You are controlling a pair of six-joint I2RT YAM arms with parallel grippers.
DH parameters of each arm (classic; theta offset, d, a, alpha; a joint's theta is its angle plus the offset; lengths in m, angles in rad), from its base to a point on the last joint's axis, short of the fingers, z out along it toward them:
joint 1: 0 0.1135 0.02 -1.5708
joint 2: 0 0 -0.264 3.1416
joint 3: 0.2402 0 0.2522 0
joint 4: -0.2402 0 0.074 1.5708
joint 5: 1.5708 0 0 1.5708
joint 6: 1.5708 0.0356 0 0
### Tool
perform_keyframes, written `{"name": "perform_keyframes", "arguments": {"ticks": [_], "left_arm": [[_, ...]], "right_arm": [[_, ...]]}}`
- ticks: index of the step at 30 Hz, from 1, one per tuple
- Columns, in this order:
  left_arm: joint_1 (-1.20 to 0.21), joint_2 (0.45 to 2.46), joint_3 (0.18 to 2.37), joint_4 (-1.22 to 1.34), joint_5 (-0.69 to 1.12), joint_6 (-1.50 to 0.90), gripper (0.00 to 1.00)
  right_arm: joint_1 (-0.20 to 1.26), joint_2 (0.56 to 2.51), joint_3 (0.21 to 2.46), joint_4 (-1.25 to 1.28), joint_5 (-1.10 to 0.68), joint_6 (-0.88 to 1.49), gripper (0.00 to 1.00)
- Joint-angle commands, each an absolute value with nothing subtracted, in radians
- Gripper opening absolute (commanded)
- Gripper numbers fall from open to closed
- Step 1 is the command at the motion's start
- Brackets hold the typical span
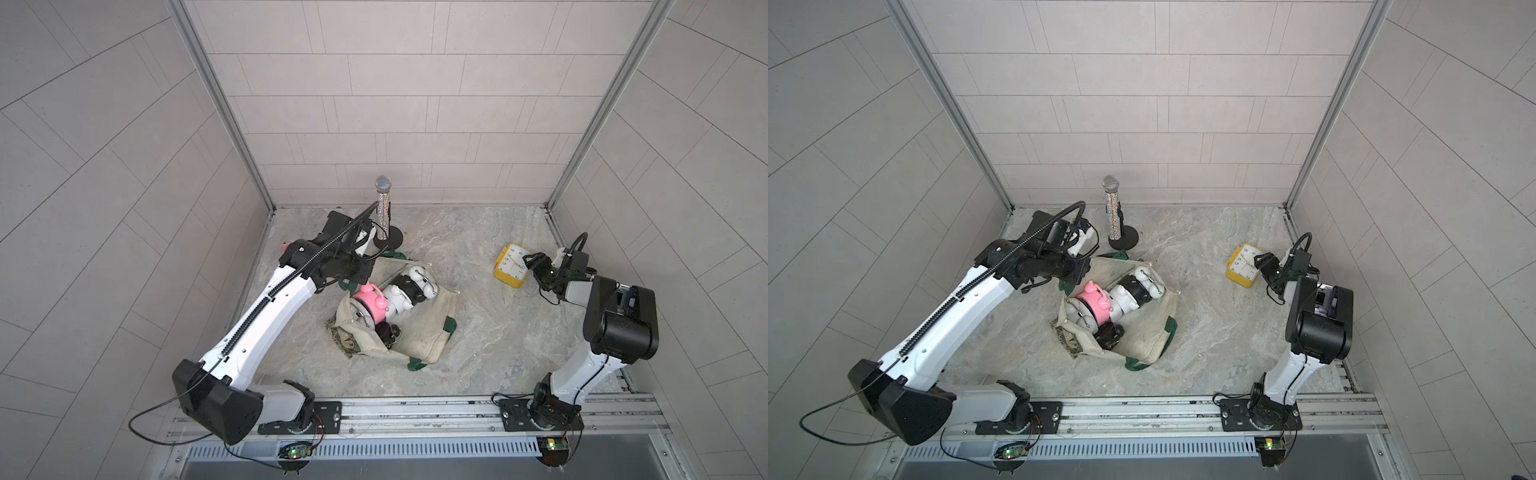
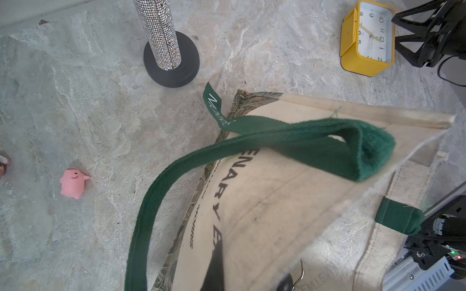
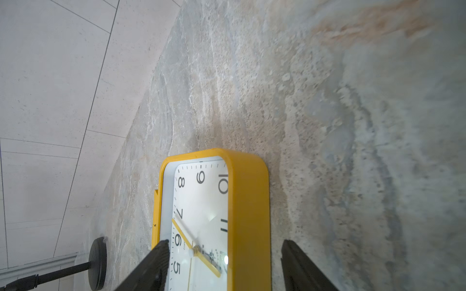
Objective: Take the alarm clock out of the canvas bag
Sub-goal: Place the alarm at the center of the board.
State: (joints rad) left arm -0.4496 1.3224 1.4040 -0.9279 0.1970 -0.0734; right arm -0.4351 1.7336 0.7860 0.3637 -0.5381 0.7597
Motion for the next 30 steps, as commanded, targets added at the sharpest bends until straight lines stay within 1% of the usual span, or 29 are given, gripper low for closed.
{"name": "perform_keyframes", "arguments": {"ticks": [1, 4, 8, 13, 19, 22, 27, 30], "left_arm": [[-0.441, 1.298, 1.457, -0.887, 0.195, -0.072, 0.00], [-0.440, 1.286, 1.454, -0.888, 0.198, -0.068, 0.00], [-0.441, 1.267, 1.447, -0.880, 0.200, -0.064, 0.00], [-0.441, 1.254, 1.443, -0.871, 0.203, -0.066, 0.00], [-0.440, 1.256, 1.472, -0.886, 0.242, -0.106, 0.00], [-0.440, 1.249, 1.471, -0.882, 0.264, -0.114, 0.00], [-0.440, 1.244, 1.478, -0.883, 0.283, -0.117, 0.00], [-0.440, 1.240, 1.479, -0.883, 0.274, -0.101, 0.00]], "right_arm": [[-0.455, 1.651, 0.785, 0.326, -0.529, 0.734, 0.72], [-0.456, 1.569, 0.810, 0.272, -0.548, 0.720, 0.72], [-0.441, 1.449, 0.877, 0.251, -0.655, 0.764, 0.72], [-0.344, 1.307, 1.002, 0.181, -0.718, 0.749, 0.72], [-0.162, 1.244, 1.130, 0.156, -0.806, 0.744, 0.68], [-0.035, 1.220, 1.159, 0.136, -0.828, 0.692, 0.67], [0.201, 1.200, 1.210, 0.021, -0.873, 0.528, 0.64], [0.356, 1.169, 1.226, -0.146, -0.809, 0.348, 0.64]]}}
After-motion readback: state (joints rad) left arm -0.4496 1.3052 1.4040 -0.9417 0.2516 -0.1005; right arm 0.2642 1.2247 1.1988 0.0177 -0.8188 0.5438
